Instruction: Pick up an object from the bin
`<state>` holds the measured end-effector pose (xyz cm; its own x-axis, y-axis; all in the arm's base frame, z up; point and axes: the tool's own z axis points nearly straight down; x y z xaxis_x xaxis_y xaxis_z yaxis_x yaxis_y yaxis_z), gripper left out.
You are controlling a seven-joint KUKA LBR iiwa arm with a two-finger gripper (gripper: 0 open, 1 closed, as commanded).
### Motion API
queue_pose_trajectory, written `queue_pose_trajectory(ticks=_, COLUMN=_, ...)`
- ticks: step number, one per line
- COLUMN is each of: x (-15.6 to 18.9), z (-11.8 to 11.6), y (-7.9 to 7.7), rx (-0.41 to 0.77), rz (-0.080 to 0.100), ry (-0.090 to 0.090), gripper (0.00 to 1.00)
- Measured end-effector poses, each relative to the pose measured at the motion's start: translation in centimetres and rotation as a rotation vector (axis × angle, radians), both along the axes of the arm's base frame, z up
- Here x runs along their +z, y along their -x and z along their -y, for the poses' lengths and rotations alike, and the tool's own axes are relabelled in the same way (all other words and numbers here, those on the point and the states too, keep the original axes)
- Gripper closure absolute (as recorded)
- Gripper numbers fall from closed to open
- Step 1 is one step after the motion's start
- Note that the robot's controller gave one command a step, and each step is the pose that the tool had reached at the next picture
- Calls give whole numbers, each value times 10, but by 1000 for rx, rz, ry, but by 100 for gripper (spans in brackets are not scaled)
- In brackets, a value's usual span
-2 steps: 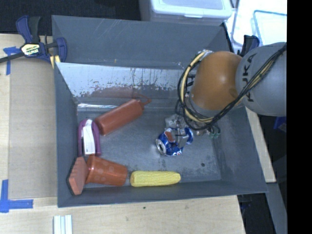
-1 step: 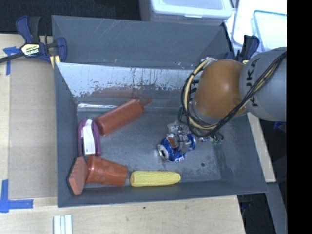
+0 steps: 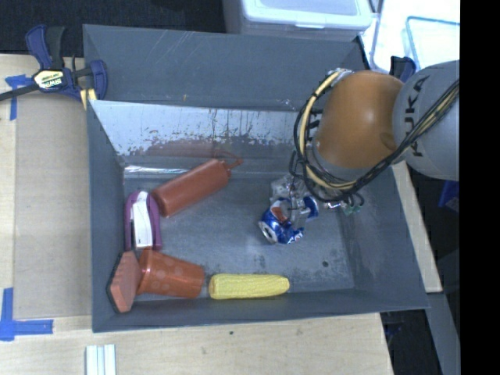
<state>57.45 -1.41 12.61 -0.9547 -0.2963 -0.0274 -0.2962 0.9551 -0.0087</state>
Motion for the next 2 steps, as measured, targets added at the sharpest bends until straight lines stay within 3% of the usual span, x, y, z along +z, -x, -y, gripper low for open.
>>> queue_pose_trajectory(ticks=1, x=-15, z=4, y=6, rx=4, rz=-3, ry=0, gripper=100)
queue_pose_trajectory(ticks=2, x=32, z=48, y=37, rx=-20, rz=6, ry=1, gripper=100)
